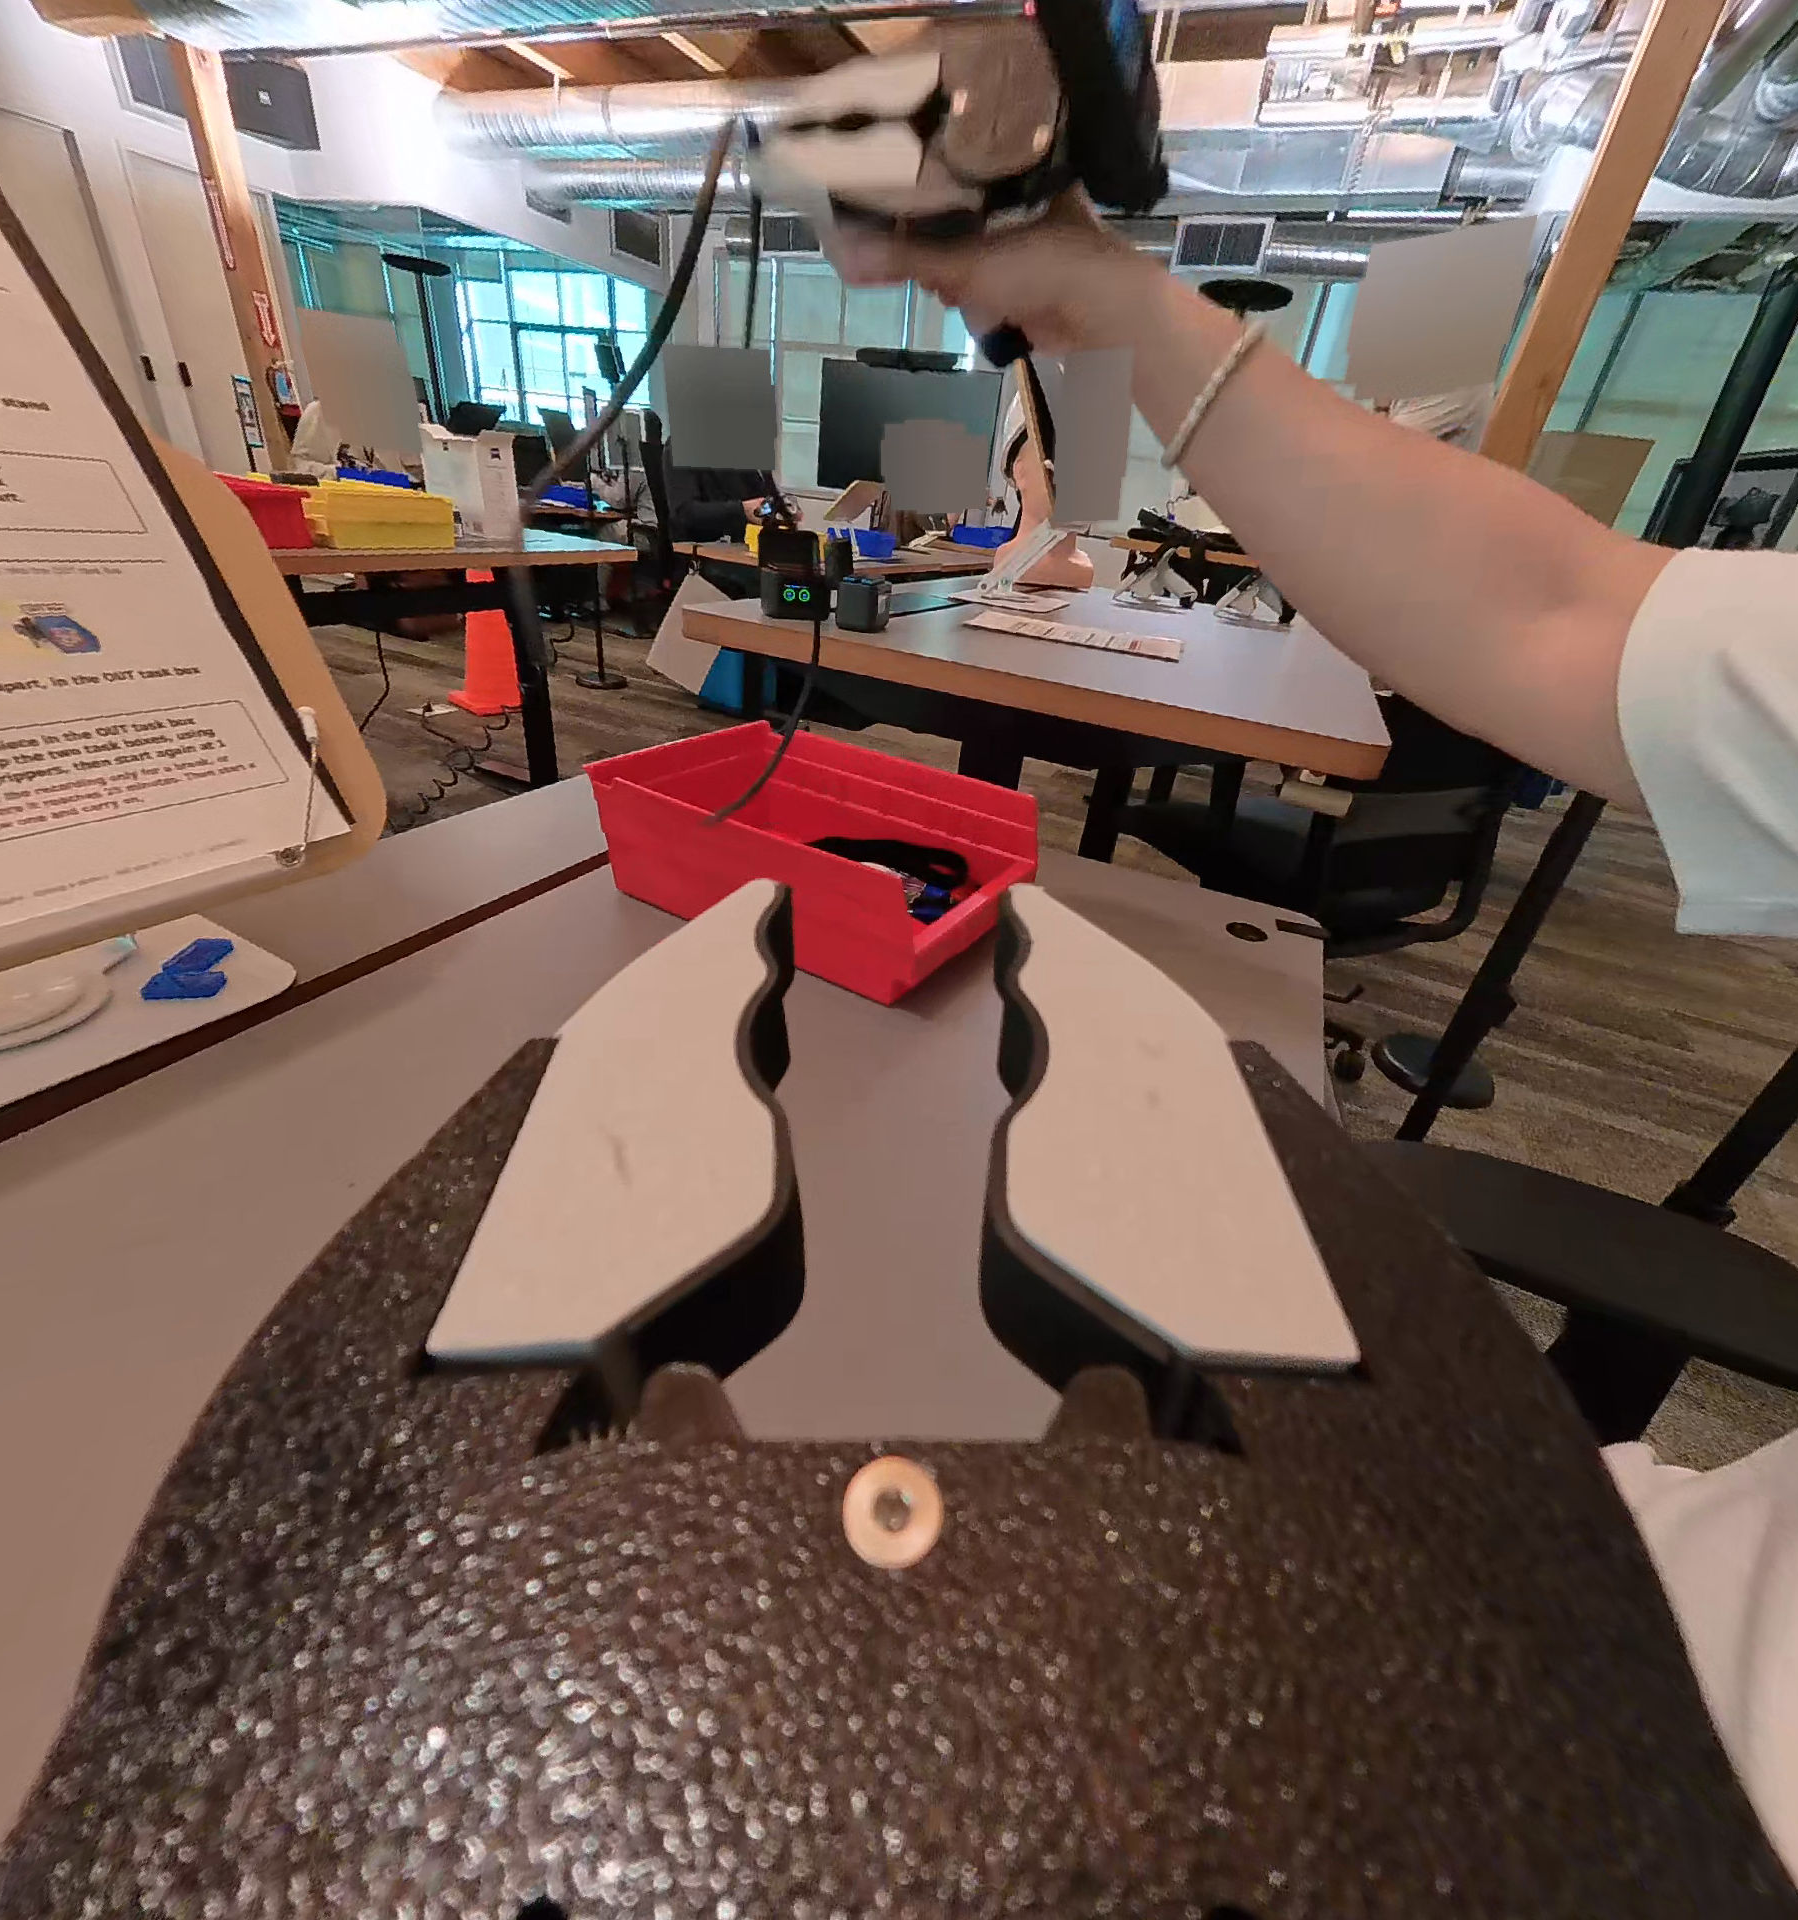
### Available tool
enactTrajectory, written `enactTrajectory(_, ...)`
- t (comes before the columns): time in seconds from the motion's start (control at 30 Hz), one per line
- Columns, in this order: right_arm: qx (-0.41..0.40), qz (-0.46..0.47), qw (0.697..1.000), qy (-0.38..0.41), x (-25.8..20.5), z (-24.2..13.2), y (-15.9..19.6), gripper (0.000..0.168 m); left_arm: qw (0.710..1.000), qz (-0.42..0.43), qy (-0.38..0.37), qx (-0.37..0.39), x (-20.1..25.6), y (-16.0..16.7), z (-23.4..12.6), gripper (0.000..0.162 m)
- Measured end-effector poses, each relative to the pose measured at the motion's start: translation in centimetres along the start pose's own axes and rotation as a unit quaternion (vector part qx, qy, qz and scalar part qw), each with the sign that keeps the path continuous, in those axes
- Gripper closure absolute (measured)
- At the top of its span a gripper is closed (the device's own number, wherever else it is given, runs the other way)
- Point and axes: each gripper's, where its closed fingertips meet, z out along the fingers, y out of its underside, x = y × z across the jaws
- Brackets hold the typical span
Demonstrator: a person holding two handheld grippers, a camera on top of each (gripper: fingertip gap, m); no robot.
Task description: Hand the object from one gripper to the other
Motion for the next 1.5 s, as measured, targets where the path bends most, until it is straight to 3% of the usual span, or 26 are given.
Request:
enactTrajectory(0.03,-0.037,-0.019,0.999,0.005,-0.5,0.6,2.3,0.165,1.000,0.000,-0.002,0.001,-0.2,-0.1,-0.2,0.127)
enactTrajectory(0.13,-0.100,-0.051,0.994,0.009,-2.2,1.5,7.7,0.164,1.000,-0.004,-0.010,0.006,-0.7,-0.3,-0.7,0.129)
enactTrajectory(0.27,-0.159,-0.002,0.987,0.028,-2.7,1.9,12.6,0.165,1.000,-0.010,-0.014,0.016,-1.2,-0.6,-1.3,0.132)
enactTrajectory(0.47,-0.171,0.157,0.970,0.069,0.1,1.1,15.5,0.165,0.999,-0.021,-0.014,0.022,-1.6,-0.6,-1.5,0.134)
enactTrajectory(0.67,-0.172,0.193,0.963,0.082,2.2,0.0,16.4,0.165,1.000,-0.021,-0.011,0.014,-1.5,-0.2,-1.1,0.134)
enactTrajectory(0.93,-0.285,0.142,0.943,-0.096,-9.1,1.0,21.6,0.163,1.000,-0.012,-0.009,0.010,-1.2,-0.3,-1.1,0.135)
enactTrajectory(1.0,-0.340,0.140,0.915,-0.164,-13.3,0.4,23.2,0.131,1.000,-0.016,-0.011,0.006,-1.6,0.0,-1.2,0.135)
enactTrajectory(1.07,-0.367,0.124,0.906,-0.170,-15.1,0.3,23.9,0.123,1.000,-0.025,-0.016,0.000,-2.2,0.4,-1.4,0.135)
enactTrajectory(1.2,-0.331,0.162,0.916,-0.158,-18.3,-0.2,20.9,0.083,0.997,-0.005,-0.077,-0.025,-5.0,0.5,-3.6,0.134)
enactTrajectory(1.3,-0.184,0.243,0.937,-0.172,-21.4,-1.2,14.5,0.080,0.979,0.021,-0.197,-0.039,-9.3,0.6,-7.3,0.134)
enactTrajectory(1.4,-0.063,0.273,0.938,-0.205,-25.3,-3.4,9.3,0.079,0.940,0.002,-0.328,-0.097,-14.3,2.5,-11.9,0.125)
enactTrajectory(1.5,-0.038,0.267,0.933,-0.240,-29.7,-5.1,7.9,0.078,0.896,-0.019,-0.420,-0.141,-17.9,3.9,-16.1,0.111)
